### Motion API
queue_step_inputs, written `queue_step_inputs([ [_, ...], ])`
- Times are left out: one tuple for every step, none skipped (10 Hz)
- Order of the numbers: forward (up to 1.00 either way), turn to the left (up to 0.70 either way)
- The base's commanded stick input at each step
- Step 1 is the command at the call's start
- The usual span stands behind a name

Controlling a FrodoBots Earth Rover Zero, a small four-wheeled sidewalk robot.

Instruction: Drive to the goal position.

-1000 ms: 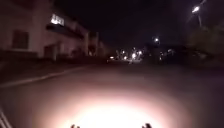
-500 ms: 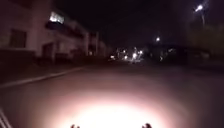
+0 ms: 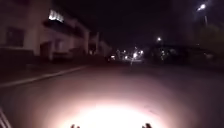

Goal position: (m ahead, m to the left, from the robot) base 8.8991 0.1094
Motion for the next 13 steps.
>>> queue_step_inputs([
  [0.70,0.00],
  [0.70,0.00],
  [0.70,0.00],
  [0.70,0.00],
  [0.70,0.00],
  [0.70,0.00],
  [0.70,0.00],
  [0.70,0.00],
  [0.70,0.00],
  [0.70,0.00],
  [0.70,0.00],
  [0.70,0.00],
  [0.70,0.00],
])
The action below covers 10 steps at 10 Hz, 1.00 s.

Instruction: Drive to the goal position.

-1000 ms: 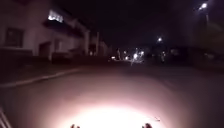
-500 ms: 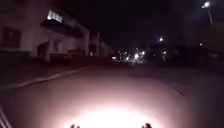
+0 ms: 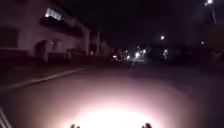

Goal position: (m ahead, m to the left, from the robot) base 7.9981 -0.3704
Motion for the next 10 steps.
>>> queue_step_inputs([
  [0.70,0.00],
  [0.70,0.00],
  [0.70,0.00],
  [0.70,0.00],
  [0.70,0.00],
  [0.70,0.00],
  [0.70,0.00],
  [0.70,0.00],
  [0.70,0.00],
  [0.70,0.00],
])
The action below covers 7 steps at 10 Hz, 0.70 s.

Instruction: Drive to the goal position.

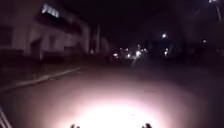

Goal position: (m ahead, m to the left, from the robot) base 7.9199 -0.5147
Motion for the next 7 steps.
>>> queue_step_inputs([
  [0.70,0.00],
  [0.70,0.00],
  [0.70,0.00],
  [0.70,0.00],
  [0.70,0.00],
  [0.70,0.00],
  [0.70,0.00],
])
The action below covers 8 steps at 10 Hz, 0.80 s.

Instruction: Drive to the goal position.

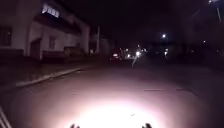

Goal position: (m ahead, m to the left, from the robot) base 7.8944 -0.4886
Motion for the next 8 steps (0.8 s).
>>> queue_step_inputs([
  [0.70,0.00],
  [0.70,0.00],
  [0.70,0.00],
  [0.70,-0.06],
  [0.70,-0.14],
  [0.70,-0.21],
  [0.70,-0.29],
  [0.70,-0.35],
])
